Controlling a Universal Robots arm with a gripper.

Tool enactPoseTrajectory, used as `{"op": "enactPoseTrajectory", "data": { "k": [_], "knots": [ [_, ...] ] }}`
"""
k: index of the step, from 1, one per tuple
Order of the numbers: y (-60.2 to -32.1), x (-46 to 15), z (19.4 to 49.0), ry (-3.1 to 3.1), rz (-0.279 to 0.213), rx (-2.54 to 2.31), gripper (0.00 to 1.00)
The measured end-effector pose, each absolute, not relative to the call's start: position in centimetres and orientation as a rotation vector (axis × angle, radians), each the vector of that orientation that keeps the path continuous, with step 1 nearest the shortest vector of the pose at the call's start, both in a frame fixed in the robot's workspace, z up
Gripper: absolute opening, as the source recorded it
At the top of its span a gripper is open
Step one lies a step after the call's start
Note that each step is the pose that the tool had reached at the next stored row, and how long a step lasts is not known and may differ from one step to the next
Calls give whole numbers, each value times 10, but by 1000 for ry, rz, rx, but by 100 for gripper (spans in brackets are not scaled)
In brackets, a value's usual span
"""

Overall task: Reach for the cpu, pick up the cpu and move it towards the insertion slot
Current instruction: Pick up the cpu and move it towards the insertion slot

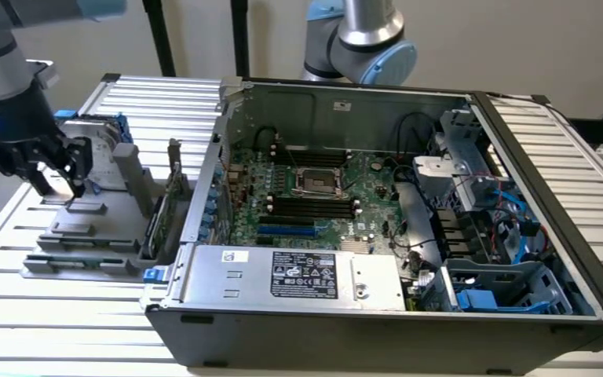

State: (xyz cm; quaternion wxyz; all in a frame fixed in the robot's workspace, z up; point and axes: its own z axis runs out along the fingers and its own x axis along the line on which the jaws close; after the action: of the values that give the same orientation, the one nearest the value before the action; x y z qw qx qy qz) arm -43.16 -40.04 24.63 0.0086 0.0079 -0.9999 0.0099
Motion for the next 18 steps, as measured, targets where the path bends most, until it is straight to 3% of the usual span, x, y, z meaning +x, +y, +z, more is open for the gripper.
{"op": "enactPoseTrajectory", "data": {
  "k": [18],
  "knots": [
    [-401,-383,328,-3114,31,25,55]
  ]
}}
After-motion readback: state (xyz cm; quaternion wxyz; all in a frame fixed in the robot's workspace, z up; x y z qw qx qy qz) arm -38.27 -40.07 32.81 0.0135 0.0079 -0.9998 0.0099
